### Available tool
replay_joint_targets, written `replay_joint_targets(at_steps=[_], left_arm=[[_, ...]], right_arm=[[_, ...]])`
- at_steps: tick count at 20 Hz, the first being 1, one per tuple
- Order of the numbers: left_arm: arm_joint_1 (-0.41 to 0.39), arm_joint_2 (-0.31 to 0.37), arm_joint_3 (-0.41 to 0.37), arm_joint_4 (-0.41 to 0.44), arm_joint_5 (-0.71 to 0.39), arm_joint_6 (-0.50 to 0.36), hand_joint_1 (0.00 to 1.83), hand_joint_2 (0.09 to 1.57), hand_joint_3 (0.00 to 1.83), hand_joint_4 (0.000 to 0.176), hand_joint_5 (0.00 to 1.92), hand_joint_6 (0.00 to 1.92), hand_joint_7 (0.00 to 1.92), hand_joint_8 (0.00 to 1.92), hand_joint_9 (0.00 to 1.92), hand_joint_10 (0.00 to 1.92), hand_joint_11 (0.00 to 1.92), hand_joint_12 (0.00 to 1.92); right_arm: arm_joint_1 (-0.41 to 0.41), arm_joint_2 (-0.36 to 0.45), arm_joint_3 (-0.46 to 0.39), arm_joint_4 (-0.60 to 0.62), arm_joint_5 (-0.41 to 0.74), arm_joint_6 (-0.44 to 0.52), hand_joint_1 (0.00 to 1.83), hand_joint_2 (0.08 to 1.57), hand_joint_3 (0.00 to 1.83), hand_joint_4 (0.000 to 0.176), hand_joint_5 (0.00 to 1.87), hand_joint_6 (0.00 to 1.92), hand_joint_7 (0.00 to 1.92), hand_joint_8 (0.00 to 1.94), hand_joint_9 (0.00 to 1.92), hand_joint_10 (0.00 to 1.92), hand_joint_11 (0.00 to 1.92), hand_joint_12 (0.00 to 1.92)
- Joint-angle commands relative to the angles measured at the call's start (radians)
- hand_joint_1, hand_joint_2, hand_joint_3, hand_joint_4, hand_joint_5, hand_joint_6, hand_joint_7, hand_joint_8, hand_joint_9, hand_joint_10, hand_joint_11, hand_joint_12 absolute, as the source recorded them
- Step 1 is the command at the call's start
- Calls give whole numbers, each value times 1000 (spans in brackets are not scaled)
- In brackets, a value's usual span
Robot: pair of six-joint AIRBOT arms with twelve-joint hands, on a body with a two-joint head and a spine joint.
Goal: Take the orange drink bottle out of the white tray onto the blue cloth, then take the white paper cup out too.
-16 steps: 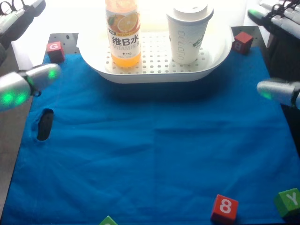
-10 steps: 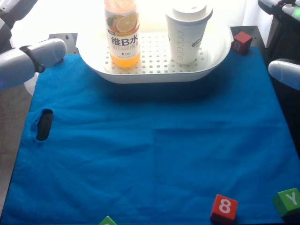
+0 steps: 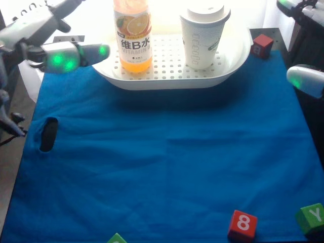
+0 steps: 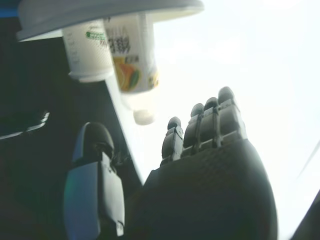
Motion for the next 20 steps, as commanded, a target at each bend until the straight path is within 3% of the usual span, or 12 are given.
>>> replay_joint_targets(at_steps=[1,3,4,6,8,10,13,14,15,16,17,20], left_arm=[[-23,-9,17,0,-59,-12,621,1044,0,82,0,0,0,0,0,0,0,1213],[-51,-41,57,4,-1,-13,623,992,0,121,0,0,0,0,0,0,0,641],[-64,-54,70,8,17,-13,614,962,0,121,0,0,0,0,0,0,0,438],[-97,-90,107,13,56,-13,628,949,0,166,0,0,0,0,0,0,0,539],[-124,-123,141,14,79,-13,638,929,0,175,0,0,0,0,0,0,0,573],[-173,-179,194,52,120,-28,683,916,0,176,0,0,0,0,0,0,0,36],[-178,-217,236,98,122,-115,765,894,0,159,0,0,0,0,0,0,0,0],[-178,-222,238,105,118,-125,801,991,0,111,0,0,125,55,70,224,0,765],[-173,-224,238,106,116,-126,859,999,0,90,109,36,248,98,35,683,0,1360],[-165,-225,238,106,114,-128,991,1029,0,9,257,139,428,804,269,1232,139,1765],[-155,-226,241,105,110,-139,1040,1030,0,0,319,323,489,1095,385,1413,286,1837],[-142,-229,254,100,109,-163,1000,1075,6,0,241,776,416,1307,405,1613,376,1920]], right_arm=[[14,-1,3,4,122,-2,94,1379,0,0,0,0,0,0,0,0,0,0],[14,-7,4,2,122,-1,112,1375,0,0,0,0,0,0,0,0,0,0],[14,-8,4,2,122,-1,132,1367,0,0,0,0,0,0,0,0,0,0],[14,-11,4,2,122,-1,122,1367,0,0,0,0,0,0,0,0,0,0],[14,-16,6,0,122,-1,128,1372,0,0,0,0,0,0,0,0,0,0],[13,-22,10,-4,122,-1,116,1368,0,0,0,0,0,0,0,0,0,0],[13,-27,11,-6,122,-1,115,1362,0,0,0,0,0,0,0,0,0,0],[13,-27,11,-7,122,-1,144,1357,0,0,0,0,0,0,0,0,0,0],[13,-27,11,-7,122,-1,158,1354,0,0,0,0,0,0,0,0,0,0],[13,-27,11,-7,122,-1,179,1353,0,0,0,0,0,0,0,0,0,0],[13,-27,11,-7,122,-1,202,1353,0,0,0,0,0,0,0,0,0,0],[12,-29,11,-7,122,-1,214,1348,0,0,0,0,0,0,0,0,0,0]])
